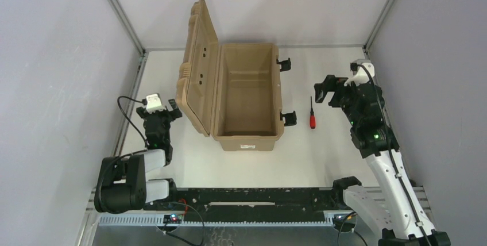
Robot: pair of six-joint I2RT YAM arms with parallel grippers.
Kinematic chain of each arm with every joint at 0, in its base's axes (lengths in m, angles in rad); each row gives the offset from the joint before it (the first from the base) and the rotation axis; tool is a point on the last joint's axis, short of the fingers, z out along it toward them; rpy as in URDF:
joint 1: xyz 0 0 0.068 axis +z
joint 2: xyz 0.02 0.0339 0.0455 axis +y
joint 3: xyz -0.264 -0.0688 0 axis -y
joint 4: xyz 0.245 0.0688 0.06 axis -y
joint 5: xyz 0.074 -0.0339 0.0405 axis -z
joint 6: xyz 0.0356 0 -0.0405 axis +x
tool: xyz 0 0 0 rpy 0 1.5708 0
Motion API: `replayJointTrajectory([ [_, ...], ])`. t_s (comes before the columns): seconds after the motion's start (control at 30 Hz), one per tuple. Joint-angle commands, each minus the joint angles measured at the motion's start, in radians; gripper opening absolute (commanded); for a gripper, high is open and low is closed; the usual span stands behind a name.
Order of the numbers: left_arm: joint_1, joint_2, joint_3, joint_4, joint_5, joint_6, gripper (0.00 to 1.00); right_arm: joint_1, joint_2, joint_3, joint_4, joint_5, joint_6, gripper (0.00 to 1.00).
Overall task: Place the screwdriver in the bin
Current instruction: Pick up the screwdriver from the center of the board.
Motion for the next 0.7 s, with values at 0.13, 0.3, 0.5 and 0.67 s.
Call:
replayJointTrajectory([
  [0.13, 0.002, -0.003, 0.005, 0.029, -0.001, 0.014, 1.00, 0.012, 0.142, 0.202, -0.190, 0.013, 0.044, 0.99],
  [0.3, 0.002, -0.003, 0.005, 0.029, -0.002, 0.015, 1.00, 0.016, 0.275, 0.317, -0.307, 0.014, 0.055, 0.99],
  [0.5, 0.002, -0.004, 0.006, 0.029, -0.001, 0.014, 1.00, 0.014, 0.414, 0.419, -0.413, 0.025, 0.074, 0.99],
  [0.67, 0.002, -0.003, 0.005, 0.029, -0.001, 0.014, 1.00, 0.005, 0.525, 0.451, -0.473, 0.034, 0.088, 0.99],
])
